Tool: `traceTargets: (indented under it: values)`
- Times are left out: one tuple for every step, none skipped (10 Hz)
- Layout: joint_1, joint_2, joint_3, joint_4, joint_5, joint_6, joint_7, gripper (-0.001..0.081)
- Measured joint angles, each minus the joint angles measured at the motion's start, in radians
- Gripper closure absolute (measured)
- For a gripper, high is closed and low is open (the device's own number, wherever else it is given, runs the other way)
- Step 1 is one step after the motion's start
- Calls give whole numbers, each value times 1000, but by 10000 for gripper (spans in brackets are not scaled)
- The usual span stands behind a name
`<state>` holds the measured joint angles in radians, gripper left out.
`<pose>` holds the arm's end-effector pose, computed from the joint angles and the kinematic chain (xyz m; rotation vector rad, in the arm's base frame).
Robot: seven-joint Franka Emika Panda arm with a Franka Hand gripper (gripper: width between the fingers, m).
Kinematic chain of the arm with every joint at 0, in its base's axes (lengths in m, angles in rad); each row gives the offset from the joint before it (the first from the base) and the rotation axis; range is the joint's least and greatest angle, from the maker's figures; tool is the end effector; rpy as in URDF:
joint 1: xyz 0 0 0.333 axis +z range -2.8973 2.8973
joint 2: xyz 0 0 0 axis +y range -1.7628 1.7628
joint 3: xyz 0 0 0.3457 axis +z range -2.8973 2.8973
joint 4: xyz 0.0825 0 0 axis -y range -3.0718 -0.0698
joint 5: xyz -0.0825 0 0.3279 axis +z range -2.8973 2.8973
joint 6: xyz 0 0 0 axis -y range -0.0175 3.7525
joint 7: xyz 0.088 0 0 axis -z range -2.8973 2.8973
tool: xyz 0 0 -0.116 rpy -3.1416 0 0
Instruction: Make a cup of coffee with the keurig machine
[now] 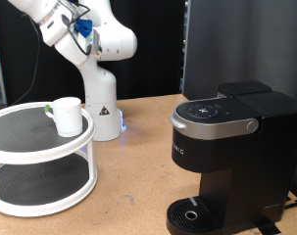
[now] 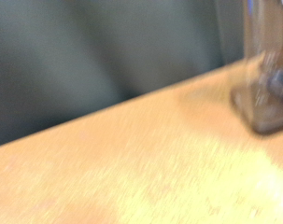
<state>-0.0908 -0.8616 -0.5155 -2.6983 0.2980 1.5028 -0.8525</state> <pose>0.1602 -0.0957 0.4719 -2.2967 -0.5231 -0.1040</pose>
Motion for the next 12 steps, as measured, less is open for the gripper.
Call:
traceTargets:
  values:
    - [0, 13, 7, 9, -30, -18, 15, 799]
    - [0, 23, 5, 19, -36, -26, 16, 799]
    - [0, 26, 3, 26, -36, -33, 16, 799]
    - [0, 26, 3, 24, -36, -33, 16, 799]
    - [-3, 25, 1, 15, -14, -6, 18, 799]
    - [-13, 18, -7, -1, 28, 39, 21, 799]
    - [-29, 4, -21, -18, 69, 87, 18, 799]
    - [-46, -18, -42, -32, 101, 126, 2, 799]
    - [-62, -45, -72, -41, 128, 152, -26, 799]
    - [-77, -72, -108, -42, 137, 150, -51, 799]
    - [-88, -94, -150, -35, 137, 110, -69, 799]
    - [-90, -112, -181, -30, 136, 79, -74, 799]
